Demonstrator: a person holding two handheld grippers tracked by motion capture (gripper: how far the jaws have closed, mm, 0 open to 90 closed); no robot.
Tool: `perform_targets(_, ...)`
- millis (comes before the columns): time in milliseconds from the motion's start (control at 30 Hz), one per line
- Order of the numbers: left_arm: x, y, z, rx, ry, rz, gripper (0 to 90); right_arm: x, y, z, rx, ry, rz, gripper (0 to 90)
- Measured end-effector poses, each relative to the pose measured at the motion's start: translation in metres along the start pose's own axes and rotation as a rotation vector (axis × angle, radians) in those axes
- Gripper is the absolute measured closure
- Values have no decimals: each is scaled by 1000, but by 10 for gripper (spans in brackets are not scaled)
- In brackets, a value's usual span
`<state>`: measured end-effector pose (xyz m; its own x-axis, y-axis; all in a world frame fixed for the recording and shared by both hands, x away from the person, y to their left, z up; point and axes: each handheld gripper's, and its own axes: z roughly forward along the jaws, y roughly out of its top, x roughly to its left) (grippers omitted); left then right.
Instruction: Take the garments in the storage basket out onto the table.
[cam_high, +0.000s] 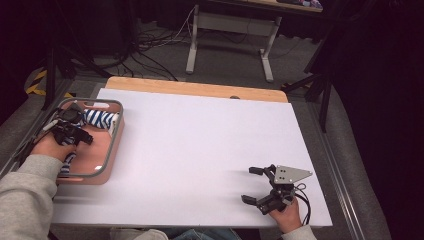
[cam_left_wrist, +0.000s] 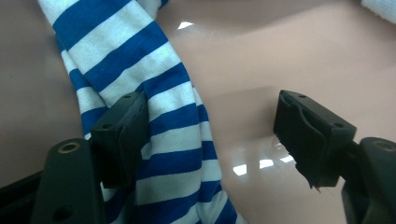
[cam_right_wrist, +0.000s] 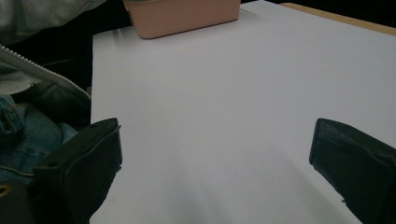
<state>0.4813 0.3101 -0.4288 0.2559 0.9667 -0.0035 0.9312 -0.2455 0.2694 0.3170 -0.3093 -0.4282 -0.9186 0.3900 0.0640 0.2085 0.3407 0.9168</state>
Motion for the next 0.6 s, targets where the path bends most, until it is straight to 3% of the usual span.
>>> perform_targets(133,1,0,-1,3,-1,-13,298,0,0,0,0,-1,0,28)
perform_targets(167,2,0,-1,3,2,-16,373,0,0,0,0,0,0,28)
perform_targets(367,8,2,-3,10,69,-45,633,0,0,0,0,1,-2,27)
perform_targets(467,8,2,-4,11,98,-44,707,0,0,0,0,-1,-4,27)
perform_targets(600,9,1,-5,10,101,-43,763,0,0,-1,-3,1,-2,26)
